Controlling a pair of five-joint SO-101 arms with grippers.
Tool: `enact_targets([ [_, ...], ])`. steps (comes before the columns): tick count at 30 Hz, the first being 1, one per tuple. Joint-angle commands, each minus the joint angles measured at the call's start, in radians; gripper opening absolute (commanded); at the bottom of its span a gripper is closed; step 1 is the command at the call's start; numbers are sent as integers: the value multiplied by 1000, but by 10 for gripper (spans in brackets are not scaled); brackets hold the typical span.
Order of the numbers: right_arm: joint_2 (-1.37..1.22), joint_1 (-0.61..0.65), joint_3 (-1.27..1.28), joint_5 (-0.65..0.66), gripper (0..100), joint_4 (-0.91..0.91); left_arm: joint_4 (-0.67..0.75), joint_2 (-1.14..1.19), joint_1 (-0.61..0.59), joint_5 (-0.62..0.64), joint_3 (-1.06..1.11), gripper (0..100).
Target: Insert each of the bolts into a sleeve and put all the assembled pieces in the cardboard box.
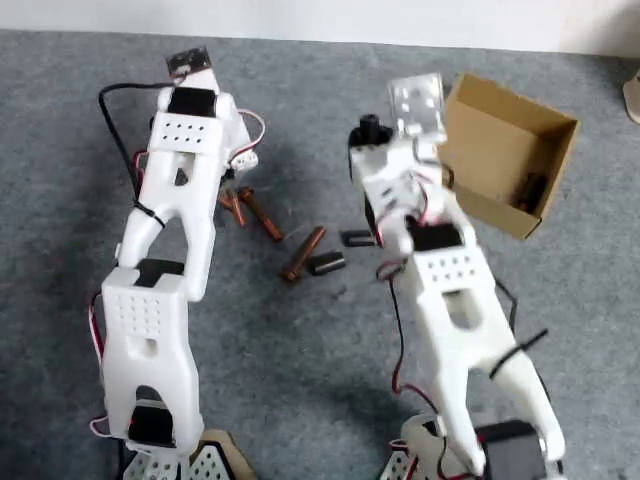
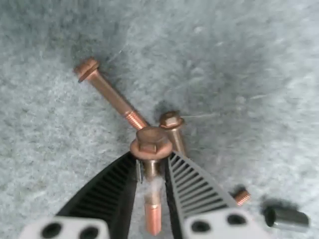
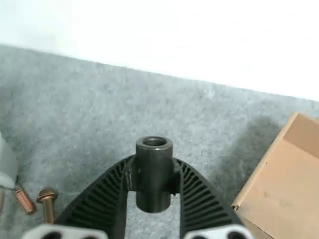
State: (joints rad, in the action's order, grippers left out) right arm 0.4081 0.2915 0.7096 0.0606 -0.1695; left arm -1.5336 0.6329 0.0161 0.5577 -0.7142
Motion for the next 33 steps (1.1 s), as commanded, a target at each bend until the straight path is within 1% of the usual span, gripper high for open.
enact_targets([
  [1,122,8,136,-11,5,156,31,-111,39,-12,-50,5],
  [3,153,8,203,-12,5,171,52,-117,48,-17,-50,5],
  [6,193,12,272,-41,5,177,63,-133,77,-71,-51,5],
  [10,275,8,357,-60,5,259,68,-196,113,-78,-51,5],
  [11,295,8,390,-60,5,277,80,-214,120,-80,-51,5],
  [15,377,12,510,-60,5,389,155,-255,139,-157,-48,5],
  [19,433,8,591,-60,5,464,201,-265,136,-158,-48,5],
  [24,464,13,679,-60,5,558,198,-283,137,-152,-47,5],
  [28,466,13,736,-60,5,611,124,-357,140,-153,-47,5],
  [33,466,15,782,-66,5,685,74,-452,163,-158,-47,5],
])
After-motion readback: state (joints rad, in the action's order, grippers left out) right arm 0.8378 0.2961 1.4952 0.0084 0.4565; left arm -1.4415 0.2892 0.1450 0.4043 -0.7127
